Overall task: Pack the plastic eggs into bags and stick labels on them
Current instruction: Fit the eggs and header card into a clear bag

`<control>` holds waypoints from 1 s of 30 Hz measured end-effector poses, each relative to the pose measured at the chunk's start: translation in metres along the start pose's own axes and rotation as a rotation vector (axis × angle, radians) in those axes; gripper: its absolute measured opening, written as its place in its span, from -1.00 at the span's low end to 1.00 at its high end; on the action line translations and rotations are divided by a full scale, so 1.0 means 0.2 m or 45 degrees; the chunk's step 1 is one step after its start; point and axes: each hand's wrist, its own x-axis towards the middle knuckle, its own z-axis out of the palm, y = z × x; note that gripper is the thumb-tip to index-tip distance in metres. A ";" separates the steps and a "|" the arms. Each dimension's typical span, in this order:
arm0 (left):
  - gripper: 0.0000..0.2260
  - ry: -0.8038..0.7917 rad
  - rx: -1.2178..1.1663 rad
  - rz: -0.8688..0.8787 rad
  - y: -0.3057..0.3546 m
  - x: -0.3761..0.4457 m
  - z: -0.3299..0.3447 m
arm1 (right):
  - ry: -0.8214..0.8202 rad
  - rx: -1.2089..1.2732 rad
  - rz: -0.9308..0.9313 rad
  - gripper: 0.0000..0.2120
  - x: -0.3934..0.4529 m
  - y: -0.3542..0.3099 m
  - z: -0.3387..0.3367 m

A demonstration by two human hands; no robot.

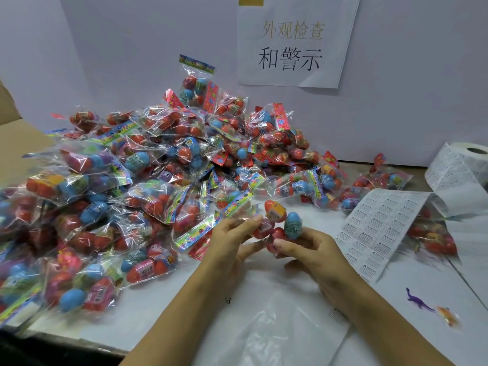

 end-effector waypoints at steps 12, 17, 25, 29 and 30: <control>-0.36 0.007 -0.261 -0.179 0.02 -0.03 0.02 | 0.302 0.350 0.028 -0.74 0.04 -0.02 -0.06; -0.30 -0.158 -0.152 -0.231 0.02 -0.03 0.00 | 0.266 0.373 -0.019 -0.64 0.03 -0.02 -0.06; -0.74 -0.217 0.216 -0.080 0.00 -0.04 0.01 | 0.202 0.381 -0.080 -0.79 0.02 -0.03 -0.04; -0.78 -0.200 0.248 -0.084 0.00 -0.03 0.00 | 0.209 0.342 -0.068 -0.73 0.02 -0.03 -0.05; -0.82 -0.189 0.240 -0.087 -0.01 -0.03 0.00 | 0.198 0.301 -0.056 -0.68 0.02 -0.03 -0.05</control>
